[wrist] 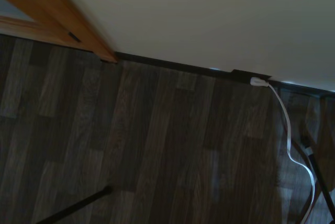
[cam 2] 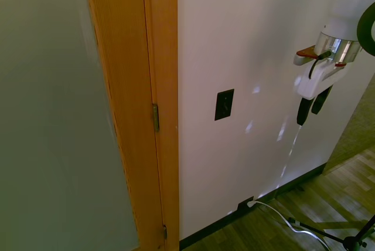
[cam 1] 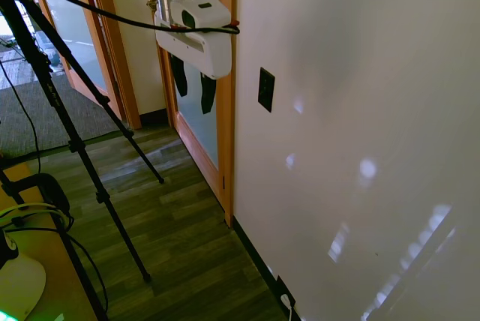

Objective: Turn on the light

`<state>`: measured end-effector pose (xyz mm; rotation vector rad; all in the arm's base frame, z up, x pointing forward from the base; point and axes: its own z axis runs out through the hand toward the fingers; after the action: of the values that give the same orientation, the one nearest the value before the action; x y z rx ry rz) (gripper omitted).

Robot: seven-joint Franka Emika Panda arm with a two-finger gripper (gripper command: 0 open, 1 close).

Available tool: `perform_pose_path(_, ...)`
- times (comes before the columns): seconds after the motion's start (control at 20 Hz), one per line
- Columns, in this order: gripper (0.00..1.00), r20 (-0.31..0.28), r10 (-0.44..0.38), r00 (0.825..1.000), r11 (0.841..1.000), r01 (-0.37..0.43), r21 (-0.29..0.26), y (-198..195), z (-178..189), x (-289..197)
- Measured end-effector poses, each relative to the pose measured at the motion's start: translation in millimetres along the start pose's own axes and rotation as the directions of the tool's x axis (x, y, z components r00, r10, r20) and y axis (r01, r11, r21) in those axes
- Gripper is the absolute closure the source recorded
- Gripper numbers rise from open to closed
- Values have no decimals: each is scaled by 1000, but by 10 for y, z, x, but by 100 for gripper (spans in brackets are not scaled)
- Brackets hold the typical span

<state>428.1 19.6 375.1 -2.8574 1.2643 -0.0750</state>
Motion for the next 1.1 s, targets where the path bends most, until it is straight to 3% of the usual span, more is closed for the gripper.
perform_pose_path(0.2, 0, -4, -6, 1000, 1000, 6, 5, -37, 28, 14)
perform_pose_path(0.5, 0, -86, 19, 996, 991, -7, 133, -448, 418, 132)
perform_pose_path(0.7, 0, -137, 122, 983, 966, -86, 243, -852, 786, 345)
perform_pose_path(0.95, 0, -151, 217, 964, 926, -155, 343, -1401, 962, 646)
perform_pose_path(1.0, 100, -152, 235, 960, 919, -168, 357, -1443, 988, 701)
perform_pose_path(1.1, 100, -152, 263, 953, 907, -190, 376, -1474, 1054, 787)
